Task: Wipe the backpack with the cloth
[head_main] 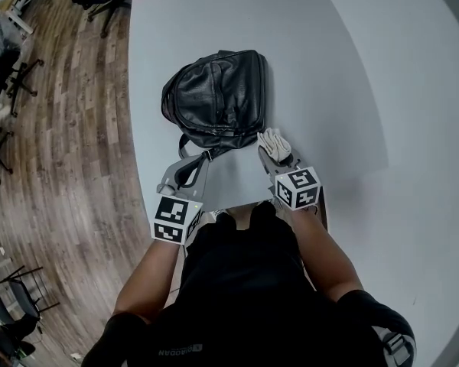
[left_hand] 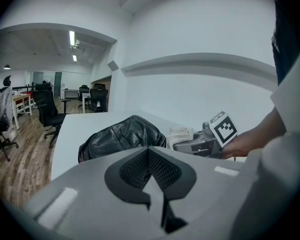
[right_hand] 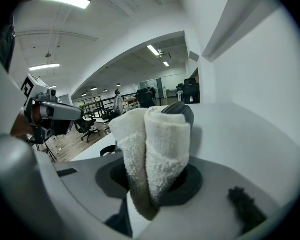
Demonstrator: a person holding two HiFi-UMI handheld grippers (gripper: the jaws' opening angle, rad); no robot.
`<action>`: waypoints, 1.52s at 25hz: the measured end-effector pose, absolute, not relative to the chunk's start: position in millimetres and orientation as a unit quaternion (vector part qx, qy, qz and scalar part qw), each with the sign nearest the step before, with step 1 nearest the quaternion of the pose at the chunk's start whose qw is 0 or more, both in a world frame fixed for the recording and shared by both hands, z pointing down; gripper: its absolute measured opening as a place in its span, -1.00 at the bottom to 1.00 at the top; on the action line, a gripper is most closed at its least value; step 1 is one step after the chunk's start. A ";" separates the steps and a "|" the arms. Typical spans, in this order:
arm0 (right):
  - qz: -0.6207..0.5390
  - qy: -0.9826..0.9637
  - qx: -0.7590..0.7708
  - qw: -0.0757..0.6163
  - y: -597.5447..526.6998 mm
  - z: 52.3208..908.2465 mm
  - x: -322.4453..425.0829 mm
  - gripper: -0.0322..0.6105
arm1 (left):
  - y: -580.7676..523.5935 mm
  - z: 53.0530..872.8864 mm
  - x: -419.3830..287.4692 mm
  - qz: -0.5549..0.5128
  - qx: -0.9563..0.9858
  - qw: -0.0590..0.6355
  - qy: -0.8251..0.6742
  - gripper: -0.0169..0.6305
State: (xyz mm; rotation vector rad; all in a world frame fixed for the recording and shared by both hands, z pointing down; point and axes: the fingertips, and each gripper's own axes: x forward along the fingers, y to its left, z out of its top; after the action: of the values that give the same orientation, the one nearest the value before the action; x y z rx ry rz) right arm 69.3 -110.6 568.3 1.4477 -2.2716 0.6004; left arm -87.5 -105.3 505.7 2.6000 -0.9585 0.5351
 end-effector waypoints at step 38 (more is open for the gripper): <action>0.151 -0.892 0.400 0.148 -321.9 501.4 -110.5 -0.56 | -164.4 493.1 -177.7 0.134 0.849 0.169 -0.482 -0.93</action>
State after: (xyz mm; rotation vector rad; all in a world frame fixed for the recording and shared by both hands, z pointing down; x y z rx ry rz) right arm -110.5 -321.9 501.4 1.1515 -2.5645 0.4337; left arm -177.7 -164.4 493.1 2.4150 -1.3696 0.3801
